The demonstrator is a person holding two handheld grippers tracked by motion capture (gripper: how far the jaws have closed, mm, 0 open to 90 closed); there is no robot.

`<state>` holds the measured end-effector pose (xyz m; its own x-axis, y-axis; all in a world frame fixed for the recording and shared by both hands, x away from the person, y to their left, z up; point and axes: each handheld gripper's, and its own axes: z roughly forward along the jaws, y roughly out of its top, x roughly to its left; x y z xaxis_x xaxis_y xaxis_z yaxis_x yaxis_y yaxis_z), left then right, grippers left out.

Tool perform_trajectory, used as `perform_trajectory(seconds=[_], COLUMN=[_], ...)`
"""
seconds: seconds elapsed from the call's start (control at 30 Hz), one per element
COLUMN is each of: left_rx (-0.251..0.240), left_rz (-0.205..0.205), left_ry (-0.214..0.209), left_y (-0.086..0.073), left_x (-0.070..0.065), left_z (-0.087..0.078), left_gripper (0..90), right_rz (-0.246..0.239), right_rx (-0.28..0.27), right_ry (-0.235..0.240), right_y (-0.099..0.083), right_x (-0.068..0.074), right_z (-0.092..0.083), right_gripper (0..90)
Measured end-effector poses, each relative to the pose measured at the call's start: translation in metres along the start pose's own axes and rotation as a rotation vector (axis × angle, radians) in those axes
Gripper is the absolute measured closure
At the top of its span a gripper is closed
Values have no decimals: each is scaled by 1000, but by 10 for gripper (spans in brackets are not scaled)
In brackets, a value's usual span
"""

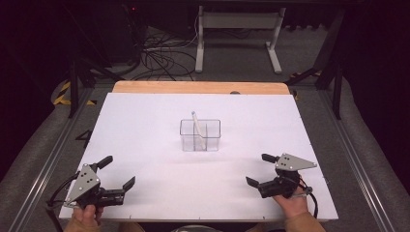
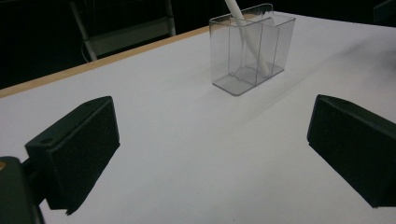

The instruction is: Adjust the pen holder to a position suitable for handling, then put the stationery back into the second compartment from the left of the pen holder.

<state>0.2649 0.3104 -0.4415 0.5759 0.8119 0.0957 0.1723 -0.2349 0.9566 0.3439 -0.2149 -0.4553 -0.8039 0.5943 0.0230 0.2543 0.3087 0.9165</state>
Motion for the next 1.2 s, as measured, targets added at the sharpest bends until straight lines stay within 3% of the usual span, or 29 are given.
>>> perform_trajectory(seconds=[0.33, 0.73, 1.2], left_rx=[11, 7, 7], left_rz=[2, 8, 8], left_ry=[-9, -10, -10], left_y=[0, 0, 0], left_x=[0, -1, -2], left_z=[1, 2, 3], left_gripper=[29, 29, 29], right_rz=[86, 31, 23], right_rx=[42, 74, 66], right_ry=[14, -24, -21], right_y=[-23, -22, -21], right_x=[-2, 4, 5], right_z=[0, 7, 6], right_gripper=[0, 9, 9])
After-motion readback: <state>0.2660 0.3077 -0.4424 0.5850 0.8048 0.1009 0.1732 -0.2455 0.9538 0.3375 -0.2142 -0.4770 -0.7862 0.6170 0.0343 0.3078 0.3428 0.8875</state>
